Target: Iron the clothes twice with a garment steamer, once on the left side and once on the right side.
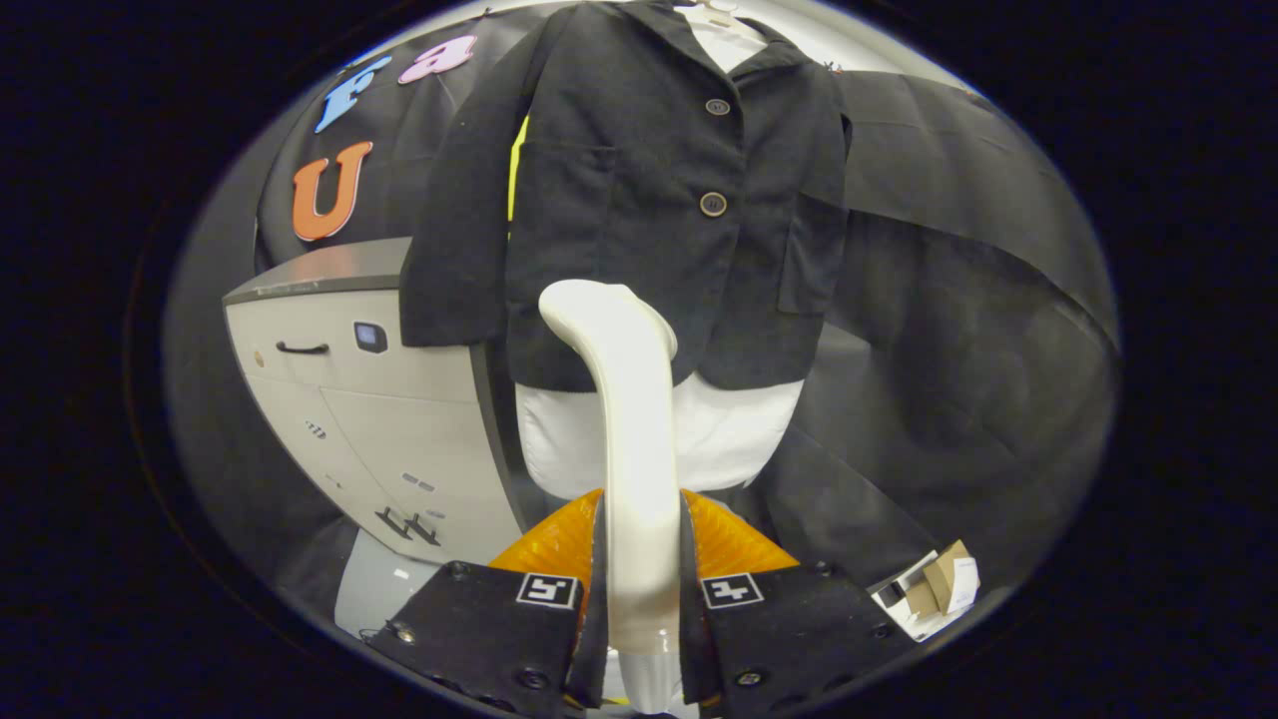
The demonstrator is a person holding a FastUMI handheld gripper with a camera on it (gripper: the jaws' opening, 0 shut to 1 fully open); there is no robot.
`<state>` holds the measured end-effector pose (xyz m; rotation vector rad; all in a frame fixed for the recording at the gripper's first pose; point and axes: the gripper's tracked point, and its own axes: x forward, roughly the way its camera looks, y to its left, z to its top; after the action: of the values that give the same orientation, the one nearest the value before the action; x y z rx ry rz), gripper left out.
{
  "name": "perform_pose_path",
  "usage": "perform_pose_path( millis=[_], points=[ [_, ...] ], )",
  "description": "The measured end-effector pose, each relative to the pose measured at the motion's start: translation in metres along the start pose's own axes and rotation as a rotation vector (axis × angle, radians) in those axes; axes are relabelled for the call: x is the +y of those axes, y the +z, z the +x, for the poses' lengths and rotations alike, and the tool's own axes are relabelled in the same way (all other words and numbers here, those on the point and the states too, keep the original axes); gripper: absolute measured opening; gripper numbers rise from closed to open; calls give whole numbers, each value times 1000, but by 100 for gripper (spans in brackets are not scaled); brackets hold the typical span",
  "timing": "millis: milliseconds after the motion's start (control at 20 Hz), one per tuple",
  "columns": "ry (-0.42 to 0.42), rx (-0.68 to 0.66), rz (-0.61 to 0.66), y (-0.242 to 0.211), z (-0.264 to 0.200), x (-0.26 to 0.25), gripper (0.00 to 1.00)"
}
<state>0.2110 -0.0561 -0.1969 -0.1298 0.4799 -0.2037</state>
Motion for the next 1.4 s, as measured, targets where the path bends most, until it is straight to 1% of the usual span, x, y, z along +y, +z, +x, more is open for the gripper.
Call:
perform_pose_path(
  millis=[350, 550, 850, 1100, 1400],
  points=[
    [33, 38, 5, -15, -3, 4, 32],
    [60, 2, 27, 2, -22, -6, 32],
    [100, -97, 84, 52, -67, -39, 32],
    [124, -195, 139, 103, -107, -77, 32],
    [125, -310, 199, 168, -127, -124, 32]
  ],
)
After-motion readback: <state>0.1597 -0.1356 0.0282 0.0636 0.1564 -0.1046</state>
